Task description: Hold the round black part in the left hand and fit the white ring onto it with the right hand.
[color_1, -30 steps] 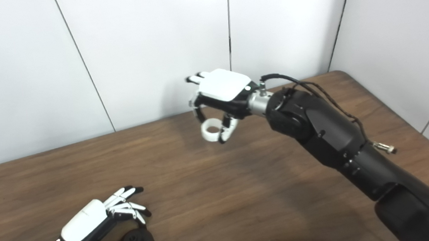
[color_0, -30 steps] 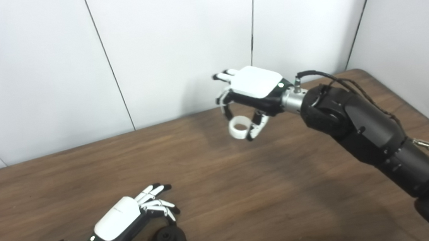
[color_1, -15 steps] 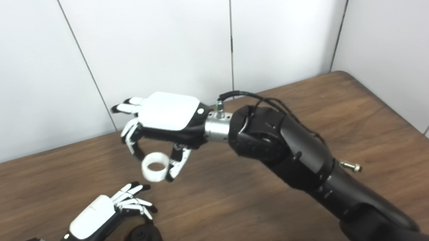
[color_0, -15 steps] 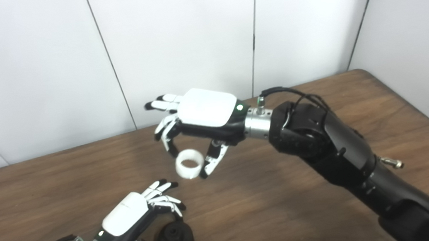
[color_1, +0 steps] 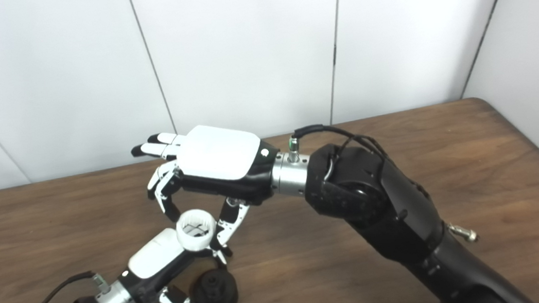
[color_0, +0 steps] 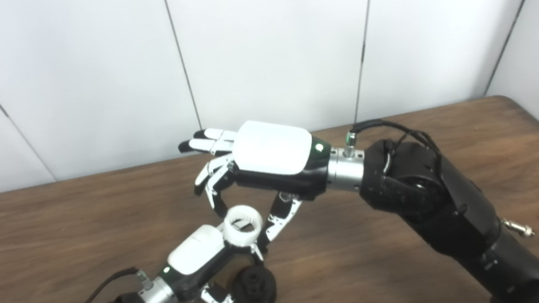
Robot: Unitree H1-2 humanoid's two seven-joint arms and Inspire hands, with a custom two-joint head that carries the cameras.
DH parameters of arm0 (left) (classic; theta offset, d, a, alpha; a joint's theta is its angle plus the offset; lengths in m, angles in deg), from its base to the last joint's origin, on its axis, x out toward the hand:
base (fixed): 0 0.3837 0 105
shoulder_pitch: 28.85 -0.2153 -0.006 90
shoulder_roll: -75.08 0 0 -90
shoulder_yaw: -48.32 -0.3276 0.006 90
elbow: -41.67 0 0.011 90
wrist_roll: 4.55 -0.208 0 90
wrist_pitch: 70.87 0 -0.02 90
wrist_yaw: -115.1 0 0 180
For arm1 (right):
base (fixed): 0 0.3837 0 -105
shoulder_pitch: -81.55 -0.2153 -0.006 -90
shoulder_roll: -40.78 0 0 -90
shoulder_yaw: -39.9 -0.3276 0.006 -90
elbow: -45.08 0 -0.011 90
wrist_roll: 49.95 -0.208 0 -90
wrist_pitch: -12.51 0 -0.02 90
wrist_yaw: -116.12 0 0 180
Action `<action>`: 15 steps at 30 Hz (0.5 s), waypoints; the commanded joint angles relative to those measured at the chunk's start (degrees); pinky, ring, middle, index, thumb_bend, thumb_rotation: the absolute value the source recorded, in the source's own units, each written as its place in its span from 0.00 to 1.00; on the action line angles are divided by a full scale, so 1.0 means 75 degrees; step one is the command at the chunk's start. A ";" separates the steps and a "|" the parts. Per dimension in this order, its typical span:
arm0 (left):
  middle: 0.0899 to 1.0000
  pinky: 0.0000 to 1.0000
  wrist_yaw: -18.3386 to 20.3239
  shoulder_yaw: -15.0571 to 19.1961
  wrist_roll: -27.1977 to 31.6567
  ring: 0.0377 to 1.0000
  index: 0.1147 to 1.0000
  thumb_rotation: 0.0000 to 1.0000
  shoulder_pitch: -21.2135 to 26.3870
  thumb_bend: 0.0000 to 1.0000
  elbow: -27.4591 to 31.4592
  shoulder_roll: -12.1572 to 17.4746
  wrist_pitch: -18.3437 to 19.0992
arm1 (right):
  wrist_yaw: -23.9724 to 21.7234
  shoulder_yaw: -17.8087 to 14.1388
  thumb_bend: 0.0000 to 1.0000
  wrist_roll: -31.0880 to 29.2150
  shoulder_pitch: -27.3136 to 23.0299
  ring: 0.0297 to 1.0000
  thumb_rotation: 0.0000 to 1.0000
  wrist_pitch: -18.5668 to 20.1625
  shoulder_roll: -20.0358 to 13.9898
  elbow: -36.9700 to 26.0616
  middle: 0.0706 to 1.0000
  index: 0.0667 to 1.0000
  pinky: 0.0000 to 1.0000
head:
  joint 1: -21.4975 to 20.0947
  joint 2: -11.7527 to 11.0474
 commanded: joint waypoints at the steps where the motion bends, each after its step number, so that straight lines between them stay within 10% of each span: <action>1: 0.72 1.00 0.0502 0.0063 -0.0270 0.97 0.41 0.06 -0.0033 0.52 0.0235 -0.0132 0.0048 | 0.0175 -0.0142 0.53 -0.0194 -0.0148 0.97 0.14 -0.0198 -0.0005 -0.0266 0.71 0.44 1.00 | 0.0040 0.0026; 15: 0.74 1.00 0.1262 0.0898 -0.0385 0.97 0.41 0.06 -0.0346 0.52 0.0558 -0.0443 0.0046 | 0.0059 -0.0257 0.52 -0.0463 0.0264 1.00 0.14 -0.0247 -0.0105 -0.0610 0.73 0.44 1.00 | 0.0333 0.0236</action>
